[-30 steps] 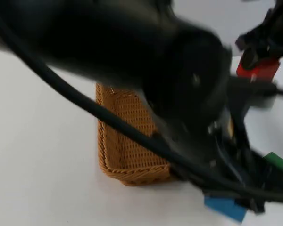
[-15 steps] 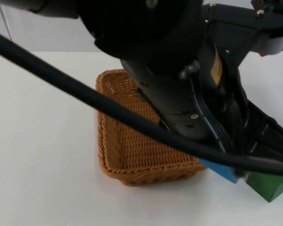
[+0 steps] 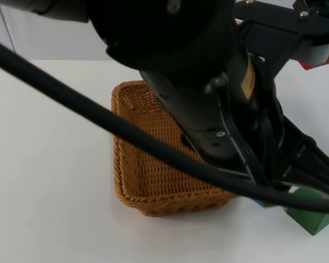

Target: Pick up one cube with each hand and place exactly two cubes into the same basket, leaving the remaining cube outside.

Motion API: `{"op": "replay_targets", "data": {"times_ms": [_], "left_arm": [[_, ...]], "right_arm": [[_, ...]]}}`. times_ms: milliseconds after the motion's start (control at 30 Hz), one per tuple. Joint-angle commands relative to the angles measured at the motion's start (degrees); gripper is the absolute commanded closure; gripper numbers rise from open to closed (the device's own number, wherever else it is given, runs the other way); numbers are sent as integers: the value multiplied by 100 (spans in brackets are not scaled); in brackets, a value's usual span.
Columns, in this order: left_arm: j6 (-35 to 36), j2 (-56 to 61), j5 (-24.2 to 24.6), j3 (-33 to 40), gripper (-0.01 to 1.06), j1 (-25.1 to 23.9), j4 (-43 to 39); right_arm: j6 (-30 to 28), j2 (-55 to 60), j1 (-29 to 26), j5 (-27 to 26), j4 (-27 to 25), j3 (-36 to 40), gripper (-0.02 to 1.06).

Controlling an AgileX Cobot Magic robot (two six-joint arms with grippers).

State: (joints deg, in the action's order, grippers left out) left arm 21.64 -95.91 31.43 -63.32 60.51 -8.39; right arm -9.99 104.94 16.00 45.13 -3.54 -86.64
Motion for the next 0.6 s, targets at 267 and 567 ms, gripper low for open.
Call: {"op": "replay_targets", "data": {"times_ms": [267,567], "left_arm": [[5,79,-19,-3,105,9,-479],[28,79,85,21,105,-425,-699]], "right_arm": [[-137,-43,172,49,-139,-47,105],[-243,6,371,-39,-128,-47,105]]}}
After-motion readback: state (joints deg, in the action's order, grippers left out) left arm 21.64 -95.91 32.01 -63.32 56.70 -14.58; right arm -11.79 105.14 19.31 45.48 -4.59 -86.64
